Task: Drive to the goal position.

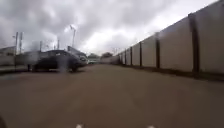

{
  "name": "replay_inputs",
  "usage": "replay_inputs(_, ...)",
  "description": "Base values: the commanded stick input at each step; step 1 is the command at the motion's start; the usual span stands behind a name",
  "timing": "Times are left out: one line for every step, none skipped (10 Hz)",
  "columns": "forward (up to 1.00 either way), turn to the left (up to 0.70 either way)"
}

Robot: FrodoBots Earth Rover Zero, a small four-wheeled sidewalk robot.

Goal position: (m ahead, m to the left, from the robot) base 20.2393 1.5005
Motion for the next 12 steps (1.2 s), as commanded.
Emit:
replay_inputs(1.0, 0.02)
replay_inputs(1.0, 0.02)
replay_inputs(1.0, 0.02)
replay_inputs(1.0, 0.02)
replay_inputs(1.0, 0.02)
replay_inputs(1.0, 0.02)
replay_inputs(1.0, 0.02)
replay_inputs(1.0, 0.02)
replay_inputs(1.0, 0.02)
replay_inputs(1.0, 0.02)
replay_inputs(1.0, 0.02)
replay_inputs(1.0, 0.02)
